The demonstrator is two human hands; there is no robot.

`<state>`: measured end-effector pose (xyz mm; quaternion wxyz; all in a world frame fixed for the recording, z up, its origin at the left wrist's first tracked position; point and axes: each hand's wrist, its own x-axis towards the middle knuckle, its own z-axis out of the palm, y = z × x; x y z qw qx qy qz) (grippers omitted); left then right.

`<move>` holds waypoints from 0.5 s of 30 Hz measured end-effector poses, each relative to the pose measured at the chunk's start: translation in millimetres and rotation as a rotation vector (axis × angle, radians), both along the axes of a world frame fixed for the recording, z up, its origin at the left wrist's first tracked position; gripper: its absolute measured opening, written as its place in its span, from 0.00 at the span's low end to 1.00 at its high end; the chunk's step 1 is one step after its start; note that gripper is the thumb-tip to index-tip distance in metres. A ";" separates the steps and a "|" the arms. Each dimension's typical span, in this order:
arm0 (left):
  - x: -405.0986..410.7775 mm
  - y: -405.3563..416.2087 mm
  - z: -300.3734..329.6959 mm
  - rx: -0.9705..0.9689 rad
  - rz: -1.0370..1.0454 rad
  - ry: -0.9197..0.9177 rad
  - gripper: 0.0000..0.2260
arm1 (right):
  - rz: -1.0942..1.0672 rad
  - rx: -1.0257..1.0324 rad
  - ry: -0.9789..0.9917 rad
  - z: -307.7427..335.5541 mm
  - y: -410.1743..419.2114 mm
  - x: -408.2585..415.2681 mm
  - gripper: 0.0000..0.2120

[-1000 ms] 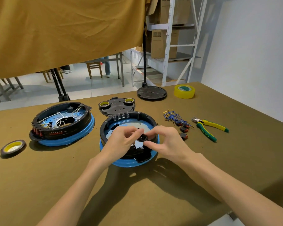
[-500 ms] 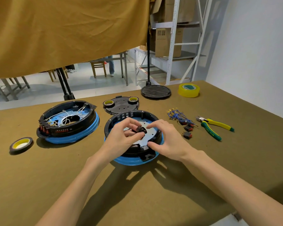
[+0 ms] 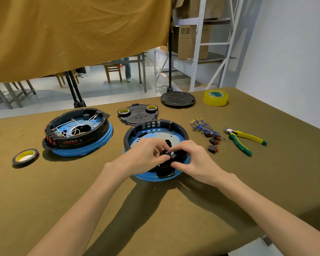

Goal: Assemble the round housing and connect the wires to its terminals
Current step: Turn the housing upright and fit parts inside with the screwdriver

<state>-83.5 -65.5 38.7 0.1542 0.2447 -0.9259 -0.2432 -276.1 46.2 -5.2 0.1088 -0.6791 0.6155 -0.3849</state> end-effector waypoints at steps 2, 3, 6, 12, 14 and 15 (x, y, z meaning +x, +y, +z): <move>0.1 0.4 0.5 -0.015 -0.019 0.002 0.11 | -0.005 0.006 -0.012 -1.5 1.1 0.6 0.18; 0.1 1.0 0.6 -0.014 -0.026 0.006 0.11 | -0.008 0.009 -0.012 -2.0 1.6 1.0 0.18; 0.1 2.1 0.7 -0.005 -0.025 0.005 0.13 | -0.009 0.018 -0.019 -2.5 2.0 2.5 0.19; -1.3 2.3 -3.8 -0.050 -0.045 -0.026 0.17 | -0.016 0.055 0.002 -1.4 0.1 4.4 0.21; -0.8 1.3 -5.5 -0.048 -0.051 -0.027 0.17 | -0.025 0.059 0.010 -1.5 0.3 5.6 0.23; 0.1 -0.1 -6.8 -0.047 -0.044 -0.020 0.17 | -0.032 0.063 0.017 -1.8 0.7 6.0 0.24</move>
